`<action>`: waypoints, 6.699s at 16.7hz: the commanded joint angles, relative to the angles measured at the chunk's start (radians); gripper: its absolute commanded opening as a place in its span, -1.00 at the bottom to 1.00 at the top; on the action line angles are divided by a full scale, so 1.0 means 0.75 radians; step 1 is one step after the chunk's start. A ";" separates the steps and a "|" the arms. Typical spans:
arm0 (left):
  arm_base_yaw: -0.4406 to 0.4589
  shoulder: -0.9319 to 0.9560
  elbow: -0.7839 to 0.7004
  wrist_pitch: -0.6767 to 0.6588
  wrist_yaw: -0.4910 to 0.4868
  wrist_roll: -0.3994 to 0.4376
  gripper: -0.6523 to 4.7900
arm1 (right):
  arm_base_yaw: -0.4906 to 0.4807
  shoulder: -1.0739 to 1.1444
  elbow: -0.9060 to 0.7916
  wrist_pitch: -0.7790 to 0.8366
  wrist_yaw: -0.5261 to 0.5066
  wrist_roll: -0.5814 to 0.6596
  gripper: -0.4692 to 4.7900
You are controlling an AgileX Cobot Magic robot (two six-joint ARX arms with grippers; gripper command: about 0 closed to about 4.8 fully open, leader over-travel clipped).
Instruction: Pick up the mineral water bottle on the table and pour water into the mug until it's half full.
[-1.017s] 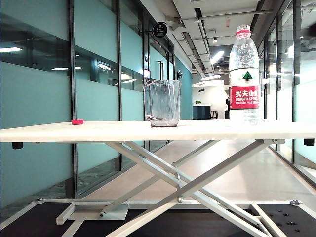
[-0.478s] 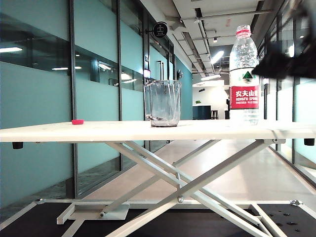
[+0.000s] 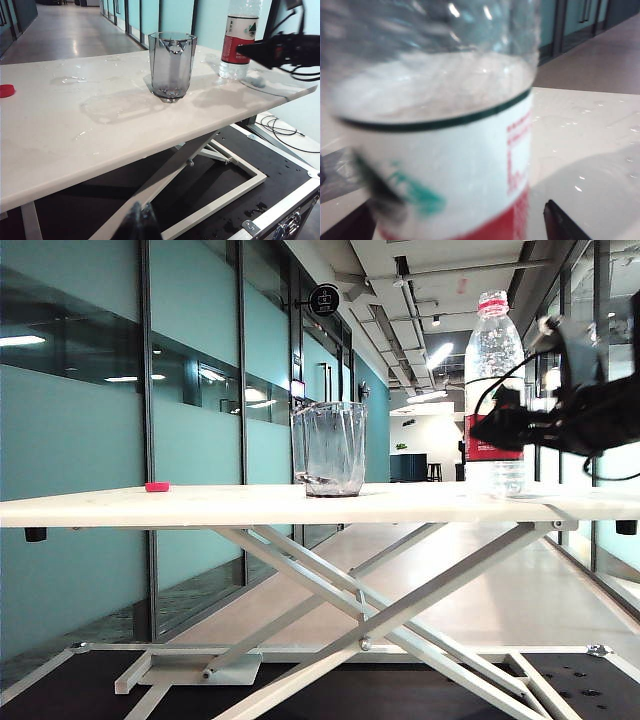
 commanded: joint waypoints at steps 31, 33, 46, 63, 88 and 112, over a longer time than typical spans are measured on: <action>0.001 0.001 0.003 -0.071 0.003 0.073 -0.78 | 0.422 -0.169 0.601 -1.005 0.969 -1.546 -0.26; 0.001 0.001 0.003 -0.072 0.003 0.076 -0.78 | 0.425 -0.169 0.601 -1.005 0.983 -1.632 -0.26; 0.001 0.001 0.003 -0.083 0.003 0.106 -0.78 | 0.433 -0.170 0.604 -0.962 1.129 -2.113 -0.26; 0.001 0.000 0.003 -0.082 0.003 0.106 -0.78 | 0.433 -0.170 0.603 -0.954 1.147 -2.152 -0.26; 0.001 0.001 0.003 -0.108 0.004 0.136 -0.78 | 0.196 0.053 0.231 -0.095 0.158 -0.030 1.00; 0.004 0.005 0.003 0.035 -0.539 0.155 -0.78 | 0.196 -2.428 -0.801 -1.494 0.545 -0.019 -0.84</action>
